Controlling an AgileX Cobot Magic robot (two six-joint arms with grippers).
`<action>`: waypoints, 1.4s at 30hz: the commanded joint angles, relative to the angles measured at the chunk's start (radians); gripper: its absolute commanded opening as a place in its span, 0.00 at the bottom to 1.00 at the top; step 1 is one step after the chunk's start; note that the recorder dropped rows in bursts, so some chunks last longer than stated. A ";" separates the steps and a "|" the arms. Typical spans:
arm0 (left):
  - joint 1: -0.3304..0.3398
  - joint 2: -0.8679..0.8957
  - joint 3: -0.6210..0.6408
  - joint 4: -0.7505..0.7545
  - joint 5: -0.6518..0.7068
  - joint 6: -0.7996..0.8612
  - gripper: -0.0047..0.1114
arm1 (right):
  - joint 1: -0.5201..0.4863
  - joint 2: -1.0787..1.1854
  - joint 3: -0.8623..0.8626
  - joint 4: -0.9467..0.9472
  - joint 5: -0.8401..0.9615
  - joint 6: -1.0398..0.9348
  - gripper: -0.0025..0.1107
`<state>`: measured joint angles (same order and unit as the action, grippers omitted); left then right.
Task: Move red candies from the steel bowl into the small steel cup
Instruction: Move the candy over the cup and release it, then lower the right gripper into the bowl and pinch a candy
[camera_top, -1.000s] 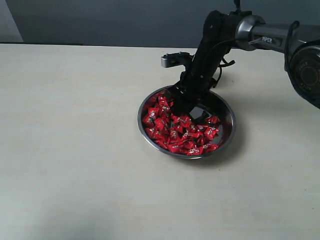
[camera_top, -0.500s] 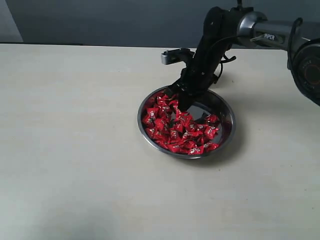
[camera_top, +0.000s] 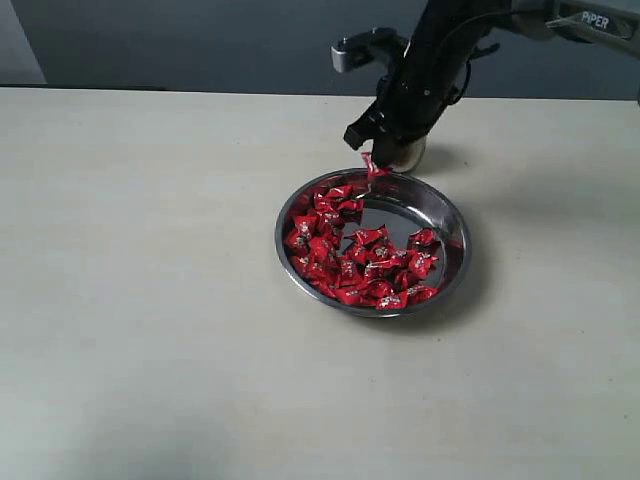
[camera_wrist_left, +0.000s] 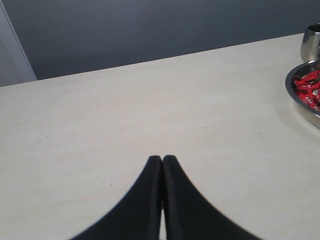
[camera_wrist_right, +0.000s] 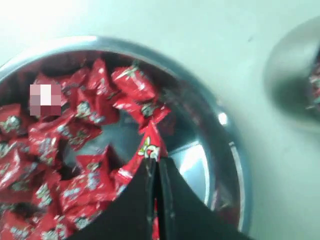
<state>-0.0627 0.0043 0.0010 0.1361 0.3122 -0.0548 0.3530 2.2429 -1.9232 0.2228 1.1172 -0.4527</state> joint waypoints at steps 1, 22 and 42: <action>-0.010 -0.004 -0.001 0.000 -0.004 -0.006 0.04 | -0.004 -0.026 0.003 -0.078 -0.197 0.066 0.02; -0.010 -0.004 -0.001 0.000 -0.004 -0.006 0.04 | -0.057 0.001 0.003 -0.305 -0.401 0.246 0.02; -0.010 -0.004 -0.001 0.000 -0.004 -0.006 0.04 | -0.063 0.012 0.003 -0.223 -0.348 0.174 0.16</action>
<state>-0.0627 0.0043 0.0010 0.1361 0.3122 -0.0548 0.2908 2.2693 -1.9232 -0.0139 0.7300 -0.2359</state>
